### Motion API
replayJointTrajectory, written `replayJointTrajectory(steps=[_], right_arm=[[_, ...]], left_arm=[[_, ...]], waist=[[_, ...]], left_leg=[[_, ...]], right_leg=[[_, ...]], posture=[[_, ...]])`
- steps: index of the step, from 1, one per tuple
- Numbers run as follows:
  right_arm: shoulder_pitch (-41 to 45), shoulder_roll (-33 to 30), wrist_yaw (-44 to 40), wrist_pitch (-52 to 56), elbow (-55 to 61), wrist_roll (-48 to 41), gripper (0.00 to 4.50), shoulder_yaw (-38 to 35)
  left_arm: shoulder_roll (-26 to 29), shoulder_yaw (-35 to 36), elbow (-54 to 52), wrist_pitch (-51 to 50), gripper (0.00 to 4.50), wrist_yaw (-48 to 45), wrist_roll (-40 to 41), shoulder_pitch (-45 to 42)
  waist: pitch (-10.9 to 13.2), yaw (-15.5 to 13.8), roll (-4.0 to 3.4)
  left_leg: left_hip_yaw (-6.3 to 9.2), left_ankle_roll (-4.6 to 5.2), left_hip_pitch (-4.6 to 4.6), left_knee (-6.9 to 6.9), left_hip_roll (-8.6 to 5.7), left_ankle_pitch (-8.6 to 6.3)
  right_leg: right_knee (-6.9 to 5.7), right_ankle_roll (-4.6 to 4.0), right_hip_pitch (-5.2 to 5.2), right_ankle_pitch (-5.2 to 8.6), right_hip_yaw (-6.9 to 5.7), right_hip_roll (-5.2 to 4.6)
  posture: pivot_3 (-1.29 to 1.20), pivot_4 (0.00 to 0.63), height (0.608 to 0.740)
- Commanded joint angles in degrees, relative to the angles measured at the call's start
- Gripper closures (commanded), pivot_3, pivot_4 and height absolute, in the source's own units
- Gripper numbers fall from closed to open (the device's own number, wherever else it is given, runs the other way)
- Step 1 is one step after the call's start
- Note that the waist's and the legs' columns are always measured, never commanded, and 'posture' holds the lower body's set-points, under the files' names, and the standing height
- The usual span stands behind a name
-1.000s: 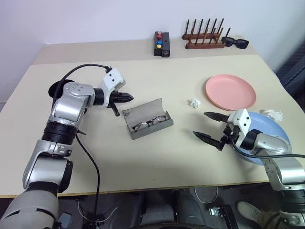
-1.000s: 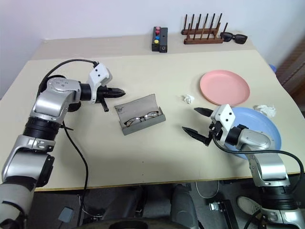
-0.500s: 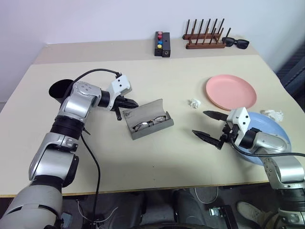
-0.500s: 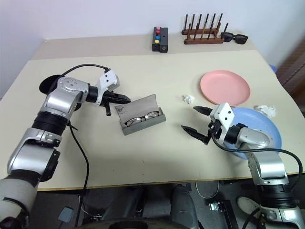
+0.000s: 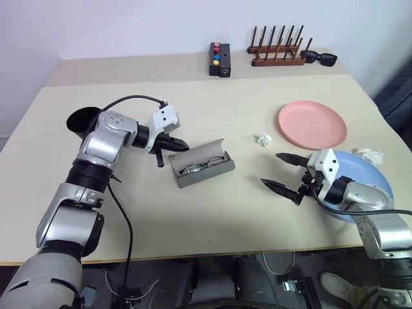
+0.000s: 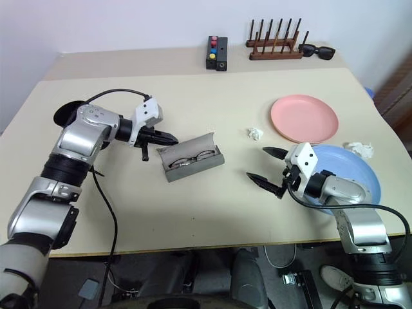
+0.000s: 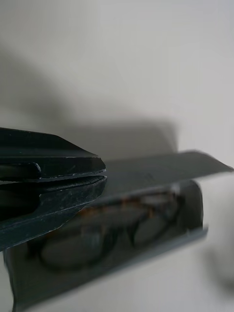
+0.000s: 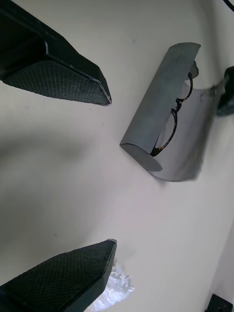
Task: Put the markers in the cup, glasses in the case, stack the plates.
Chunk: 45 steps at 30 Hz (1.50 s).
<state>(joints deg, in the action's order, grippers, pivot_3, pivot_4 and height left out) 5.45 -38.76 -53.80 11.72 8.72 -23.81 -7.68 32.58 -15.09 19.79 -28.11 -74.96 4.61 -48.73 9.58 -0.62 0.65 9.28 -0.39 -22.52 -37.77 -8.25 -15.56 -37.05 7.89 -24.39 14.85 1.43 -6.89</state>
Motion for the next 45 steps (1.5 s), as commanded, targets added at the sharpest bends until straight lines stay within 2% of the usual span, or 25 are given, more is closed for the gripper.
replayJointTrajectory(steps=[1, 15, 20, 26, 30, 39, 42, 45], right_arm=[[1.0, -0.6, 0.2, 0.0, 1.8, -1.0, 0.0, -1.8], [1.1, -0.6, 1.2, 1.6, 3.4, -1.1, 0.0, -1.8], [0.9, -0.6, 0.8, 0.7, 2.3, -0.9, 0.0, -2.1], [1.2, -0.6, 0.6, 0.5, 1.9, -0.9, 0.0, -2.1], [1.4, -0.6, 0.4, 0.5, 1.7, -0.9, 0.0, -2.1], [0.7, -0.6, 0.4, -0.4, 1.1, -0.4, 0.0, -2.3], [0.4, -0.8, 0.8, -0.7, 0.9, -0.1, 0.0, -2.5], [0.6, -0.8, 2.5, -0.6, 0.5, 0.6, 0.0, -3.1]], left_arm=[[1.1, 0.0, -6.1, -3.2, 4.44, -1.7, 2.2, 0.6], [2.8, -4.3, -21.9, -12.7, 4.44, -1.2, 5.0, 8.7], [2.3, -3.9, -22.4, -13.7, 4.44, 0.4, 6.0, 7.5], [0.5, 1.0, -19.5, -14.5, 4.44, 1.9, 10.5, 2.1], [0.2, 1.3, -16.8, -14.7, 4.44, 3.1, 11.1, 0.3], [1.2, -7.3, -17.0, -11.4, 4.44, 6.6, 4.8, 7.5], [1.4, -7.4, -18.2, -11.3, 4.44, 7.4, 4.8, 8.8], [0.0, -3.4, -19.5, -11.3, 4.44, 9.6, 7.0, 7.8]], waist=[[0.0, 0.0, 0.0], [0.0, 0.0, -0.01], [0.0, -0.1, 0.0], [0.0, -0.1, 0.0], [0.0, 0.0, -0.01], [0.0, -0.1, 0.0], [0.0, -0.1, -0.02], [0.0, -0.2, -0.02]], left_leg=[[0.0, 0.0, 0.0, 0.0, 0.0, 0.0], [0.0, 0.0, 0.01, 0.01, 0.0, 0.0], [0.0, 0.0, 0.01, 0.01, 0.0, 0.0], [0.01, 0.0, 0.01, -0.01, 0.0, 0.0], [0.0, 0.0, 0.01, 0.01, 0.01, 0.0], [-0.01, 0.0, 0.01, 0.01, 0.0, 0.0], [0.0, 0.0, 0.05, 0.0, 0.0, 0.0], [0.0, 0.0, 0.07, 0.0, 0.01, 0.0]], right_leg=[[0.0, 0.0, 0.0, 0.0, 0.0, 0.0], [0.01, 0.0, 0.01, 0.0, 0.03, 0.0], [0.02, 0.0, 0.02, 0.0, 0.02, 0.0], [0.02, 0.0, 0.03, 0.0, 0.02, 0.0], [0.02, 0.0, 0.02, 0.0, 0.02, 0.0], [0.01, 0.0, 0.02, 0.0, 0.02, 0.0], [0.03, 0.0, 0.08, 0.0, 0.03, 0.0], [0.03, 0.0, 0.09, 0.0, 0.02, 0.0]], posture=[[0.0, 0.15, 0.74], [0.0, 0.15, 0.74], [0.0, 0.15, 0.74], [0.0, 0.15, 0.74], [0.0, 0.15, 0.74], [0.0, 0.15, 0.74], [0.0, 0.15, 0.74], [0.0, 0.15, 0.74]])
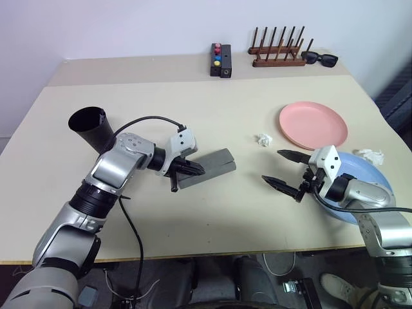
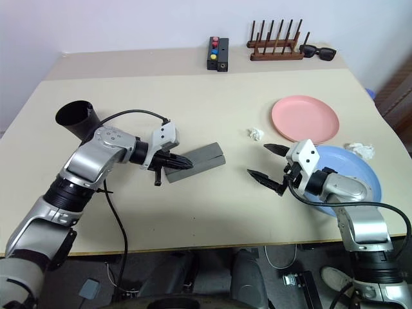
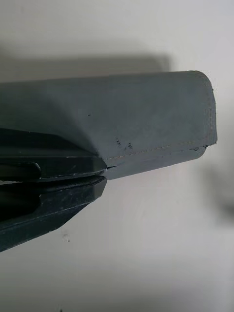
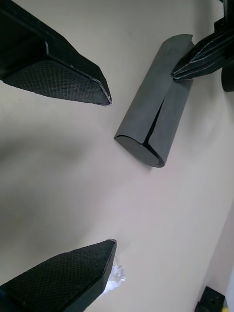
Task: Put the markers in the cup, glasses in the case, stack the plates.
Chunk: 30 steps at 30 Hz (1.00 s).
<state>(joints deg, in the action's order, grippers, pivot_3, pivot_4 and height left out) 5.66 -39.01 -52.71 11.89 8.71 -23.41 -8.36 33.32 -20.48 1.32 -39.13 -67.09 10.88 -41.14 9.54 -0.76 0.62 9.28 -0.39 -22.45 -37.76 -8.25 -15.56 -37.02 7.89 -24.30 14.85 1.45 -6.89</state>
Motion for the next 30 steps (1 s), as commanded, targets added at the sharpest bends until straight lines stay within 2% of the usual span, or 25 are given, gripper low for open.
replayJointTrajectory(steps=[1, 6, 12, 14, 16, 22, 30], right_arm=[[0.9, -0.5, 2.5, -0.4, 0.2, 0.6, 0.0, -2.8], [2.3, -1.7, 5.7, 1.6, -0.4, 1.0, 0.0, -5.4], [-0.1, -5.2, 6.3, 7.0, 1.5, -0.8, 0.0, -9.3], [-1.0, -6.3, 6.7, 9.4, 2.1, -1.4, 0.0, -10.9], [-2.2, -8.1, 6.8, 12.1, 2.1, -1.1, 0.0, -12.3], [-6.3, -12.7, 6.7, 20.5, 3.5, -1.9, 0.0, -16.5], [-13.7, -13.3, 7.3, 28.5, 9.5, -3.0, 0.0, -21.2]], left_arm=[[-1.7, 4.6, -1.0, 0.2, 4.44, 3.2, 2.0, -0.9], [-5.2, 12.9, -3.2, 2.3, 4.44, 7.6, 6.7, -2.3], [-5.0, 11.9, -9.5, 5.2, 4.44, 6.3, 8.5, 3.0], [-5.6, 12.3, -10.5, 4.4, 3.93, 4.9, 11.1, 4.2], [-4.8, 11.0, -11.4, 3.3, 3.16, 2.0, 12.9, 4.9], [-7.5, 8.4, -9.1, 5.0, 0.04, 1.7, 13.1, 3.9], [-13.0, 4.7, -4.1, 11.1, 0.04, 2.5, 10.3, 1.9]], waist=[[0.0, -0.1, 0.01], [0.0, 0.0, 0.02], [0.0, 0.0, 0.01], [0.0, -0.1, 0.02], [0.0, -0.1, 0.02], [0.0, -0.1, 0.01], [0.0, -0.1, 0.01]], left_leg=[[0.0, 0.0, 0.0, 0.0, 0.0, 0.0], [0.01, 0.0, -0.04, -0.02, 0.0, 0.0], [-0.02, 0.0, -0.04, 0.03, 0.0, 0.0], [-0.01, 0.0, -0.04, 0.02, 0.0, 0.0], [-0.01, 0.0, -0.04, -0.01, 0.0, 0.0], [-0.02, 0.01, -0.04, -0.01, 0.0, -0.01], [-0.07, 0.04, -0.05, -0.06, 0.0, -0.03]], right_leg=[[0.0, 0.0, 0.0, 0.0, 0.0, 0.0], [-0.01, 0.0, -0.05, 0.0, 0.0, 0.0], [0.02, 0.0, -0.05, 0.0, 0.0, -0.02], [0.01, 0.0, -0.05, 0.0, 0.0, -0.02], [0.01, 0.0, -0.04, 0.0, 0.01, -0.02], [0.03, 0.0, -0.02, 0.0, 0.0, -0.02], [0.05, 0.0, 0.0, 0.0, 0.0, -0.05]], posture=[[0.0, 0.15, 0.74], [0.0, 0.15, 0.74], [0.0, 0.15, 0.74], [0.0, 0.15, 0.74], [0.0, 0.15, 0.74], [0.0, 0.15, 0.74], [0.0, 0.15, 0.74]])
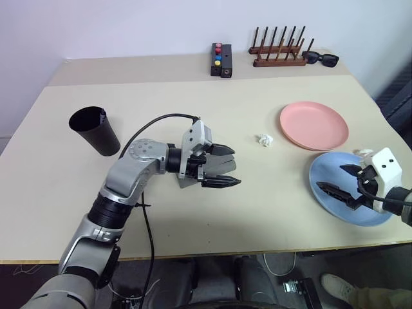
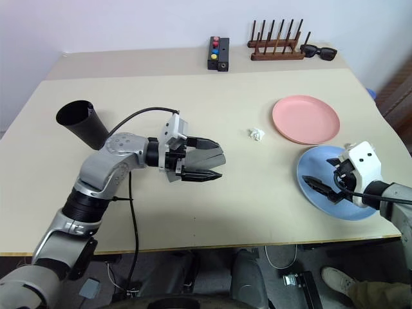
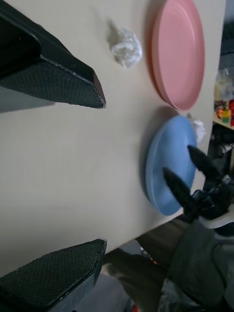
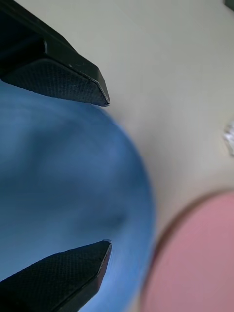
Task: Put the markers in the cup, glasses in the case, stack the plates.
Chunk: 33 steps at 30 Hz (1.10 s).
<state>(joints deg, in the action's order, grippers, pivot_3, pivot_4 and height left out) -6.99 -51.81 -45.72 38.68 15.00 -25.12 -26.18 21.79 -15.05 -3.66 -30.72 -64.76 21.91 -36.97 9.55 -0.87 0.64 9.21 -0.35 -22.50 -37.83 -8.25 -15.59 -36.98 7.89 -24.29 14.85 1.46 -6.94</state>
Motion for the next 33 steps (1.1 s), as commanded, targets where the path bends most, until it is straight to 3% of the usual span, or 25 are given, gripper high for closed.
replayJointTrajectory(steps=[1, 10, 25, 28, 33], right_arm=[[-1.5, -0.3, 0.2, 2.2, 3.6, -1.7, 0.0, -3.7], [-1.3, 1.2, 0.6, 3.8, 5.2, -3.1, 0.0, -1.3], [3.5, 4.5, -0.5, -10.6, -6.2, 4.2, 0.0, 8.9], [4.0, 4.4, -0.7, -11.4, -7.1, 4.7, 0.87, 9.5], [4.9, 4.7, -1.2, -12.1, -7.8, 5.0, 3.45, 10.4]], left_arm=[[-2.0, -1.1, 1.4, 3.0, 0.04, 0.2, -1.0, -2.5], [-3.6, -5.6, 4.8, 8.5, 0.04, -1.1, -5.4, -2.7], [-2.0, -5.3, 3.5, 8.0, 0.04, 0.0, -6.9, -1.2], [-1.5, -5.2, 2.9, 7.8, 0.0, 0.2, -6.9, -0.9], [-1.4, -4.8, 2.4, 7.2, 0.0, 0.7, -6.6, -0.8]], waist=[[0.0, -0.1, 0.01], [0.0, 0.0, 0.01], [0.0, 0.1, 0.0], [0.0, 0.0, 0.0], [0.0, 0.1, 0.01]], left_leg=[[-0.01, 0.01, 0.0, 0.0, 0.0, 0.0], [-0.02, 0.03, 0.0, -0.01, 0.0, -0.01], [-0.02, 0.02, 0.0, -0.03, 0.0, -0.01], [-0.02, 0.02, 0.01, -0.03, 0.0, -0.01], [-0.02, 0.02, 0.01, -0.04, 0.0, -0.01]], right_leg=[[0.0, 0.0, 0.0, 0.0, 0.0, 0.0], [0.01, 0.01, 0.01, 0.0, 0.0, 0.0], [0.0, 0.01, 0.0, 0.0, 0.0, 0.0], [0.0, 0.01, 0.01, 0.0, 0.0, 0.0], [0.0, 0.01, 0.02, 0.0, 0.0, 0.0]], posture=[[0.0, 0.15, 0.74], [0.0, 0.15, 0.74], [0.0, 0.15, 0.74], [0.0, 0.15, 0.74], [0.0, 0.15, 0.74]])
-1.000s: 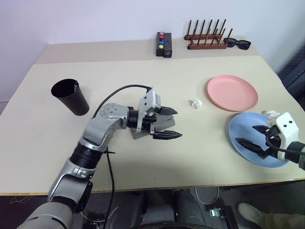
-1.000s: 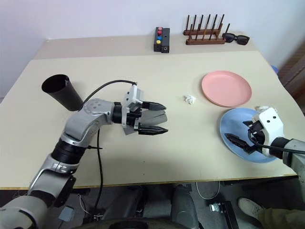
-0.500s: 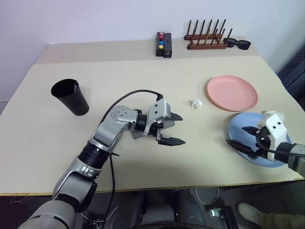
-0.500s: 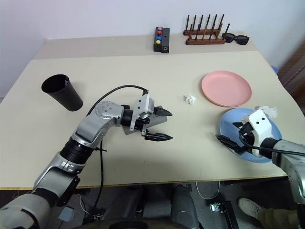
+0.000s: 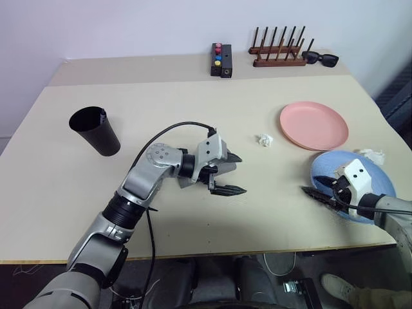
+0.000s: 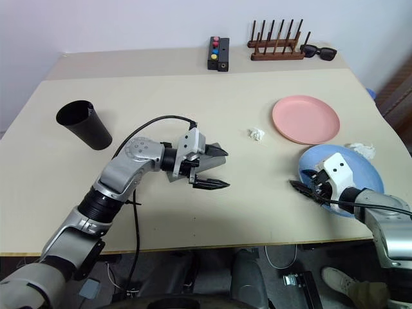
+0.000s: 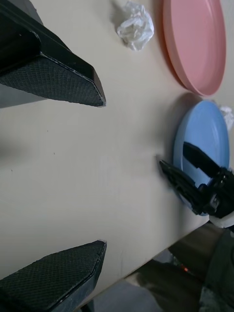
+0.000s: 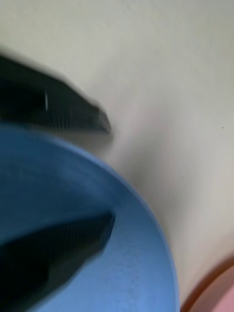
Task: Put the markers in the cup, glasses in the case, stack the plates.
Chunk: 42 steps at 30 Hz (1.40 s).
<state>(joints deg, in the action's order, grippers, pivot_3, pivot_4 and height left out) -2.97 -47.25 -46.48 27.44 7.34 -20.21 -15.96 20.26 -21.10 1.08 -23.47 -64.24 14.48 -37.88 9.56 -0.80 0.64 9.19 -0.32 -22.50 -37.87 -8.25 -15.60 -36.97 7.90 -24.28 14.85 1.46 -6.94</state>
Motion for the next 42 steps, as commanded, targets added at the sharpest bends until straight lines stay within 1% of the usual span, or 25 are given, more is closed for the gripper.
replayJointTrajectory(steps=[1, 2, 3, 11, 17, 19, 23, 26, 28, 30, 32, 33, 36, 40, 42], right_arm=[[0.9, 0.2, -0.4, -0.8, -0.2, 0.1, 3.9, 0.3], [1.0, 0.2, -0.3, -0.9, -0.1, 0.3, 4.43, 0.3], [1.0, 0.2, -0.3, -0.9, 0.1, 0.4, 4.47, 0.3], [-0.4, 0.0, 0.4, -0.3, 3.9, 0.7, 4.47, -0.5], [0.3, -0.5, 2.9, -3.0, 6.5, 3.2, 4.47, -1.5], [1.4, -0.8, 4.4, -3.7, 7.4, 4.3, 4.47, -1.9], [3.5, -2.0, 4.9, -3.8, 9.0, 5.2, 4.47, -1.9], [6.9, -2.9, 4.7, -4.2, 8.6, 5.8, 4.47, -1.0], [10.8, -3.5, 4.3, -4.6, 7.2, 6.5, 4.47, 0.5], [14.9, -3.8, 3.7, -5.4, 5.0, 7.5, 4.47, 2.5], [17.2, -3.6, 3.2, -6.3, 2.9, 8.2, 4.47, 4.1], [19.4, -3.1, 2.8, -7.6, 0.4, 8.9, 4.47, 5.6], [27.6, -0.9, 1.9, -13.8, -11.7, 12.6, 4.47, 11.1], [36.9, 2.4, 1.8, -22.6, -27.3, 16.9, 4.47, 15.5], [42.9, 4.4, 2.7, -28.6, -38.3, 20.0, 4.47, 18.2]], left_arm=[[0.2, 1.2, -2.4, -0.1, 0.0, 0.3, 0.8, 0.2], [0.2, 1.2, -2.5, -0.1, 0.0, 0.4, 0.8, 0.3], [0.2, 1.1, -2.6, -0.2, 0.0, 0.5, 0.7, 0.3], [0.1, 1.0, -2.0, 0.4, 0.0, 0.9, 0.5, 0.1], [-0.1, 0.9, -1.1, 1.1, 0.0, 1.1, 0.0, 0.0], [-0.2, 0.9, -0.9, 1.2, 0.0, 1.2, -0.1, 0.0], [-0.2, 1.0, -0.7, 1.3, 0.0, 1.2, -0.1, -0.1], [-0.3, 1.1, -0.4, 1.4, 0.0, 1.4, -0.1, -0.2], [-0.4, 1.2, -0.5, 1.3, 0.0, 1.8, -0.2, -0.1], [-0.5, 1.3, -1.0, 1.0, 0.0, 2.2, 0.0, 0.1], [-0.5, 1.3, -0.9, 1.0, 0.0, 2.4, 0.0, 0.1], [-0.5, 1.4, -1.0, 1.0, 0.0, 2.6, 0.0, 0.1], [-0.6, 1.7, -1.8, 0.4, 0.0, 4.0, -0.1, 0.6], [-0.4, 2.0, -3.8, -0.8, 0.0, 5.5, 0.2, 1.5], [-0.1, 2.6, -5.8, -2.3, 0.0, 7.0, 0.4, 2.3]], waist=[[0.0, 0.0, 0.0], [0.0, 0.1, 0.0], [0.0, 0.2, 0.0], [0.0, 0.0, -0.01], [0.0, 0.0, -0.01], [0.0, 0.0, -0.01], [0.0, 0.0, -0.01], [0.0, 0.0, -0.01], [0.0, 0.0, -0.01], [0.0, 0.1, -0.01], [0.0, 0.1, -0.01], [0.0, 0.1, 0.0], [0.0, 0.1, 0.01], [0.0, 0.2, -0.03], [0.0, 0.3, -0.05]], left_leg=[[0.0, 0.0, 0.0, 0.0, 0.0, 0.0], [0.0, 0.0, 0.01, 0.0, 0.0, 0.0], [0.0, 0.0, 0.02, 0.0, 0.01, 0.0], [0.0, 0.0, 0.03, 0.0, 0.02, 0.0], [-0.01, 0.0, 0.03, 0.0, 0.02, 0.0], [-0.01, 0.0, 0.03, 0.0, 0.02, 0.0], [-0.01, 0.0, 0.02, 0.01, 0.02, 0.0], [-0.01, 0.0, 0.01, 0.0, 0.0, 0.0], [-0.01, 0.0, 0.01, 0.0, 0.01, 0.0], [-0.02, 0.0, 0.01, 0.01, 0.01, 0.0], [-0.01, 0.0, 0.01, 0.02, 0.01, 0.0], [-0.01, 0.0, 0.01, 0.05, 0.01, 0.0], [-0.04, 0.0, 0.0, 0.02, 0.0, 0.0], [-0.08, -0.01, 0.01, 0.05, 0.01, 0.0], [-0.07, -0.01, 0.0, 0.1, 0.02, 0.01]], right_leg=[[0.0, 0.0, 0.0, 0.0, 0.0, 0.0], [-0.01, 0.0, 0.0, 0.0, 0.0, 0.0], [-0.01, 0.0, 0.0, 0.0, 0.0, 0.01], [0.0, 0.0, 0.02, 0.0, 0.01, 0.02], [0.0, 0.0, 0.02, 0.0, 0.01, 0.02], [0.0, 0.0, 0.02, 0.0, 0.01, 0.02], [-0.01, 0.0, 0.0, 0.0, 0.01, 0.02], [0.0, 0.0, 0.0, 0.0, 0.01, 0.01], [0.0, 0.0, 0.0, 0.0, 0.01, 0.02], [0.0, 0.0, -0.01, 0.0, 0.01, 0.01], [0.0, 0.0, -0.02, 0.0, 0.0, 0.01], [0.01, 0.0, -0.02, 0.0, 0.0, 0.02], [0.02, 0.0, -0.01, 0.0, 0.0, 0.0], [0.0, 0.0, -0.05, 0.0, 0.01, 0.0], [-0.01, 0.0, -0.11, 0.0, 0.02, 0.0]], posture=[[0.0, 0.15, 0.74], [0.0, 0.15, 0.74], [0.0, 0.15, 0.74], [0.0, 0.15, 0.74], [0.0, 0.15, 0.74], [0.0, 0.15, 0.74], [0.0, 0.15, 0.74], [0.0, 0.15, 0.74], [0.0, 0.15, 0.74], [0.0, 0.15, 0.74], [0.0, 0.15, 0.74], [0.0, 0.15, 0.74], [0.0, 0.15, 0.74], [0.0, 0.15, 0.74], [0.0, 0.15, 0.74]])
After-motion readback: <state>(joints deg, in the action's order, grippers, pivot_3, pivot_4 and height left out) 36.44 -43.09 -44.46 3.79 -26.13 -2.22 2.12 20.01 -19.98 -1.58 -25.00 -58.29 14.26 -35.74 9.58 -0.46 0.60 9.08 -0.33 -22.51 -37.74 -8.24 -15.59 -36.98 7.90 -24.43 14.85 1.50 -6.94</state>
